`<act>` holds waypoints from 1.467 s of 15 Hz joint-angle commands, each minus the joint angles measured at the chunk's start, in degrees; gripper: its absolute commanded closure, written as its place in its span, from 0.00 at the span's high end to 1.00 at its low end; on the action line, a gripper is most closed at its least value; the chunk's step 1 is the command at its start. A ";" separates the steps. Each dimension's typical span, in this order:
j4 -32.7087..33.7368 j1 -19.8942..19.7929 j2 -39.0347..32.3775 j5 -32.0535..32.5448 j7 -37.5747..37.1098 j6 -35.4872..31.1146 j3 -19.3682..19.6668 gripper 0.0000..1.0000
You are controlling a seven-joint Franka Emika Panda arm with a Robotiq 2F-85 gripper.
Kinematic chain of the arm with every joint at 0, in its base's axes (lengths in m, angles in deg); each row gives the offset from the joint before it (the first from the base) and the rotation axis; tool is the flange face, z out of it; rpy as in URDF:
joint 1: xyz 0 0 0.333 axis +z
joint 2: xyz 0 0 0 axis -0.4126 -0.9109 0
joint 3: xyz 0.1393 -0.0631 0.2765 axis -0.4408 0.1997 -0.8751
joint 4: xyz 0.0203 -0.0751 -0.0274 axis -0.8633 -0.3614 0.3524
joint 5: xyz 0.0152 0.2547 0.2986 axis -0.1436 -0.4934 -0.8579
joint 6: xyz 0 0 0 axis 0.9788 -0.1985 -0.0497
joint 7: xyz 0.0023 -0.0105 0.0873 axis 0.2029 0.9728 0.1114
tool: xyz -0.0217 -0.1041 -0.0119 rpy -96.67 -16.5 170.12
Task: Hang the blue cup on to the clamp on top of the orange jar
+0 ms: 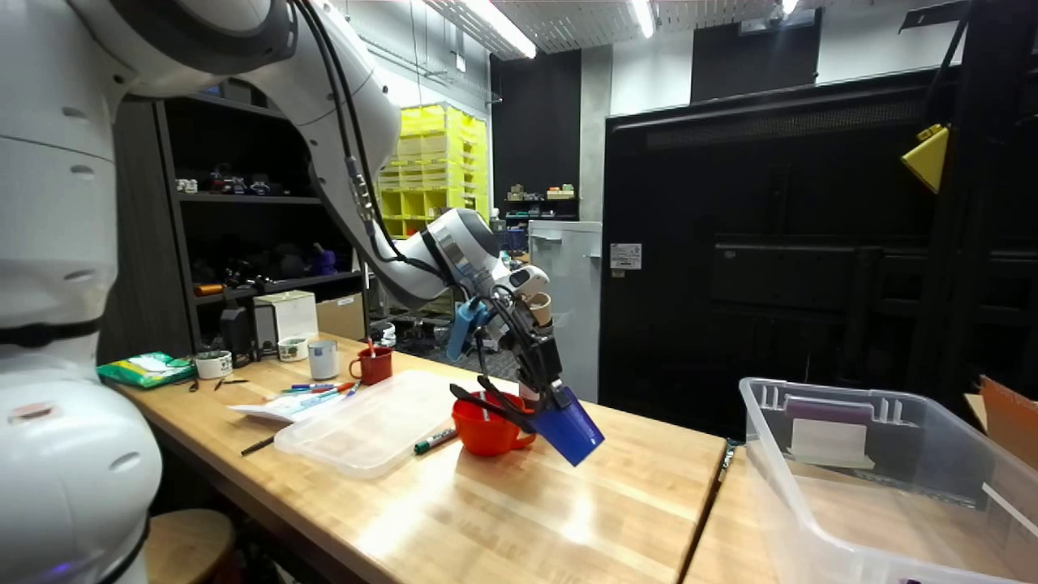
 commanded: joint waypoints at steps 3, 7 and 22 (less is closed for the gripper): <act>1.34 0.03 -0.76 1.18 -4.93 -0.08 0.36 0.01; 2.09 -0.06 -1.73 1.05 -7.12 0.02 0.57 0.01; 6.68 0.42 -8.09 1.25 -10.04 3.82 2.13 0.01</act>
